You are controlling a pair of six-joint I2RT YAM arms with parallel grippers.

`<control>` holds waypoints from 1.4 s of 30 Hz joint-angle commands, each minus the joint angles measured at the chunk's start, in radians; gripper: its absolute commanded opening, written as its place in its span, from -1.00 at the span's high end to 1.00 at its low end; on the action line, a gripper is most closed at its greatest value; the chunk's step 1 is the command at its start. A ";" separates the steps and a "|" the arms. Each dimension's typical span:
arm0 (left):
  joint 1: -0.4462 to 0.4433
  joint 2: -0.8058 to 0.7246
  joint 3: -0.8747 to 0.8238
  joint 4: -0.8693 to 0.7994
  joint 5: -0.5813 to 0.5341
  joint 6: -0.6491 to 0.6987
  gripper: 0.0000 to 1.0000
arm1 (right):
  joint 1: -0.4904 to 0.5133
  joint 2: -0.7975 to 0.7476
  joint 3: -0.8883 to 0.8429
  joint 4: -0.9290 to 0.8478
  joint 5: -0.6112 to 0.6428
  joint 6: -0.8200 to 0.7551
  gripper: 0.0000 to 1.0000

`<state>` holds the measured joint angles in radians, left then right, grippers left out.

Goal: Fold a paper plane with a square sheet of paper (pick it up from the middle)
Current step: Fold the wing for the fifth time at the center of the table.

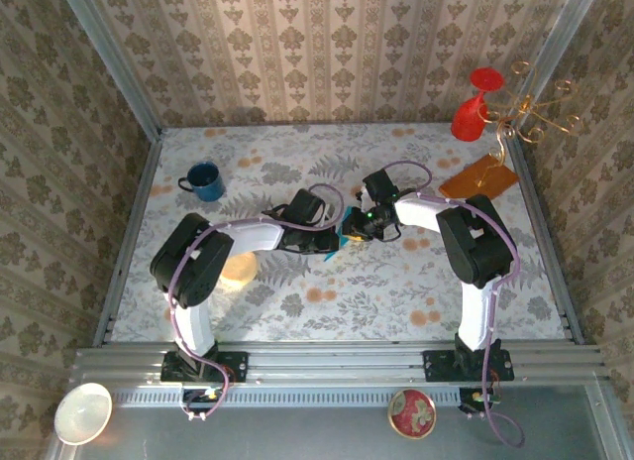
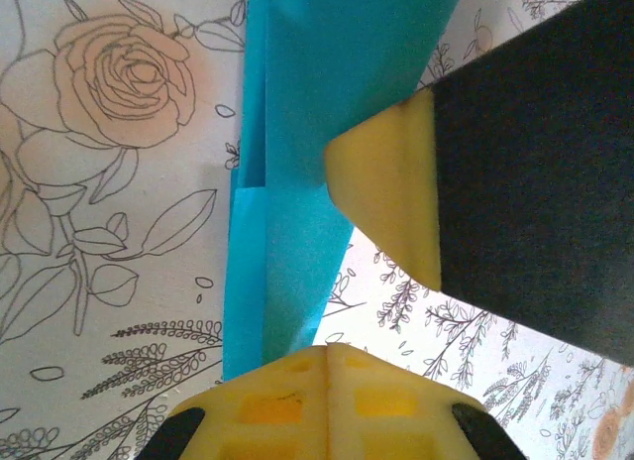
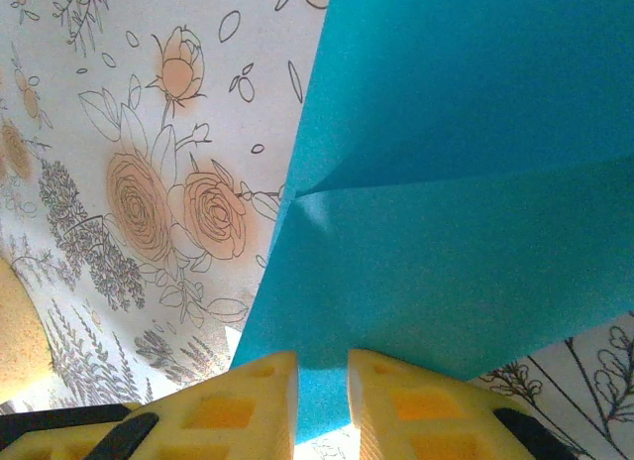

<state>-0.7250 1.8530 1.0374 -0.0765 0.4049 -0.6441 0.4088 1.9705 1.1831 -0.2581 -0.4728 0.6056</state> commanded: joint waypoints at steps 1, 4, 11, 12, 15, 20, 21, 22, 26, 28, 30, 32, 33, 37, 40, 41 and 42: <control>0.003 0.018 0.009 -0.026 0.025 -0.007 0.86 | -0.002 0.006 0.004 -0.026 -0.014 -0.013 0.52; 0.004 0.022 -0.002 -0.024 0.027 -0.010 0.87 | -0.001 0.005 0.006 -0.026 -0.016 -0.016 0.52; 0.003 0.026 -0.022 -0.018 0.026 -0.017 0.88 | -0.001 0.005 0.009 -0.026 -0.018 -0.017 0.52; 0.003 0.026 -0.023 -0.019 0.024 -0.017 0.88 | -0.002 0.005 0.009 -0.026 -0.018 -0.017 0.52; 0.003 0.028 -0.028 -0.020 0.020 -0.017 0.88 | -0.001 0.008 0.009 -0.028 -0.017 -0.017 0.52; 0.003 0.035 -0.032 -0.020 0.017 -0.017 0.88 | -0.001 0.014 0.009 -0.027 -0.015 -0.017 0.52; 0.003 0.038 -0.033 -0.021 0.016 -0.017 0.88 | -0.002 0.016 0.009 -0.026 -0.015 -0.017 0.52; 0.003 0.040 -0.034 -0.023 0.014 -0.017 0.88 | -0.002 0.015 0.009 -0.027 -0.015 -0.016 0.52; 0.003 0.047 -0.037 -0.029 0.007 -0.017 0.88 | -0.004 0.008 0.018 -0.030 -0.021 -0.019 0.52; 0.003 0.049 -0.042 -0.031 0.003 -0.017 0.88 | -0.003 -0.010 0.021 -0.028 -0.027 -0.021 0.52; 0.004 0.049 -0.046 -0.030 -0.001 -0.017 0.88 | -0.003 -0.036 0.021 -0.019 -0.037 -0.024 0.53; 0.003 0.048 -0.049 -0.031 -0.003 -0.018 0.89 | -0.004 -0.056 0.021 -0.011 -0.051 -0.024 0.55; 0.004 0.048 -0.052 -0.029 -0.005 -0.019 0.89 | 0.000 -0.062 0.021 -0.008 -0.058 -0.027 0.56; 0.004 0.045 -0.056 -0.023 -0.008 -0.020 0.89 | 0.016 -0.049 0.023 -0.010 -0.061 -0.031 0.61; 0.004 0.045 -0.056 -0.019 -0.008 -0.020 0.89 | 0.019 -0.014 0.031 -0.011 -0.059 -0.024 0.64; 0.003 0.046 -0.056 -0.017 -0.008 -0.022 0.89 | 0.019 -0.005 0.034 -0.009 -0.054 -0.024 0.65; 0.003 0.046 -0.057 -0.016 -0.006 -0.022 0.89 | 0.019 0.004 0.039 -0.011 -0.051 -0.024 0.64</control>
<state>-0.7250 1.8748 1.0088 -0.0555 0.4152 -0.6559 0.4229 1.9476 1.1870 -0.2581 -0.5095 0.5980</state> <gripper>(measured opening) 0.055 0.178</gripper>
